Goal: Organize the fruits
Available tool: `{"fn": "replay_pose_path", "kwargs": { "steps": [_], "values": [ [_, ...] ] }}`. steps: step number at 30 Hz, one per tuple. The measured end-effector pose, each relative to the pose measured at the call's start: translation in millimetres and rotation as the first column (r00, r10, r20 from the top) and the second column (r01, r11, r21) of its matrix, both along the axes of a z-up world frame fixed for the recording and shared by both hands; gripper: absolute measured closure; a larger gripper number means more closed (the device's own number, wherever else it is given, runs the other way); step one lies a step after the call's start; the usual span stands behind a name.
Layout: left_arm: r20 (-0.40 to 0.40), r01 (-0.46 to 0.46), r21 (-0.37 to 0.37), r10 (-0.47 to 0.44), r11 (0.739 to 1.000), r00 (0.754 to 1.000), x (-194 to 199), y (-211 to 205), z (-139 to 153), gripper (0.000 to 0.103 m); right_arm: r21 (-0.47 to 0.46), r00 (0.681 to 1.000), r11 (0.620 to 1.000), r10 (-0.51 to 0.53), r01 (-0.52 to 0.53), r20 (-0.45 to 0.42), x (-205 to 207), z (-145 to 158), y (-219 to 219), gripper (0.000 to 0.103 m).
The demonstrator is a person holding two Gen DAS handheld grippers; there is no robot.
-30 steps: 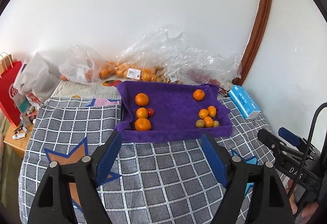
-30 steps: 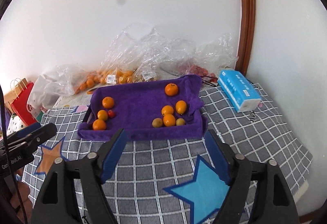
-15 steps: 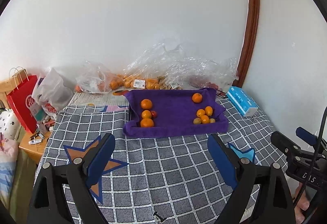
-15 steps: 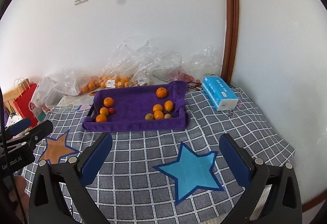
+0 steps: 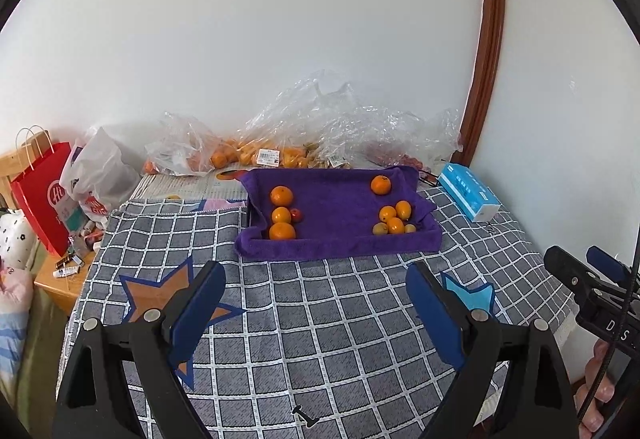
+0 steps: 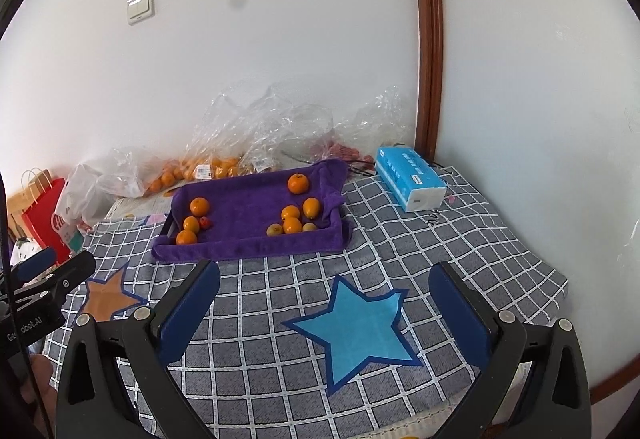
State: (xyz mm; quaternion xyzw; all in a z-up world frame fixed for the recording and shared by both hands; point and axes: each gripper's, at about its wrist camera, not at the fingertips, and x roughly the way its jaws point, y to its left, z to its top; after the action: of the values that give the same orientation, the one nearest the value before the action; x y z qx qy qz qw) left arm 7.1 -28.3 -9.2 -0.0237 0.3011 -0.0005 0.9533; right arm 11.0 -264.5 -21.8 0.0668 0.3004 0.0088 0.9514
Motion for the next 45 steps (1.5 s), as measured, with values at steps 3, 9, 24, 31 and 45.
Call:
{"fn": "replay_pose_path", "kwargs": {
  "steps": [3, 9, 24, 31, 45],
  "values": [
    [0.002, -0.002, 0.006, 0.002, 1.000, 1.000, -0.4, -1.1, 1.1, 0.012, -0.007, 1.000, 1.000, 0.000, 0.000, 0.003, -1.5, 0.6, 1.2, 0.000],
    [0.004, -0.002, 0.005, 0.002, 1.000, 1.000, -1.4, -1.1, 2.1, 0.012, -0.008, 1.000, 1.000, -0.002, 0.002, 0.004, -2.4, 0.7, 1.7, 0.000],
    [0.002, -0.013, 0.006, 0.013, 1.000, 1.000, -1.6, -1.8, 3.1, 0.012, 0.000, 1.000, 1.000, -0.012, 0.012, 0.008, -2.7, 1.3, -3.1, 0.000],
    [0.002, -0.015, 0.003, 0.015, 1.000, 1.000, -1.8, -0.6, 2.3, 0.012, -0.004, 1.000, 1.000, -0.011, 0.011, 0.009, -3.0, 2.3, -2.5, 0.000],
    [0.003, -0.017, 0.002, 0.017, 1.000, 1.000, -2.2, 0.5, 2.7, 0.012, -0.003, 1.000, 1.000, -0.009, 0.009, 0.012, -4.1, 2.9, -2.9, 0.000]
  ]
}}
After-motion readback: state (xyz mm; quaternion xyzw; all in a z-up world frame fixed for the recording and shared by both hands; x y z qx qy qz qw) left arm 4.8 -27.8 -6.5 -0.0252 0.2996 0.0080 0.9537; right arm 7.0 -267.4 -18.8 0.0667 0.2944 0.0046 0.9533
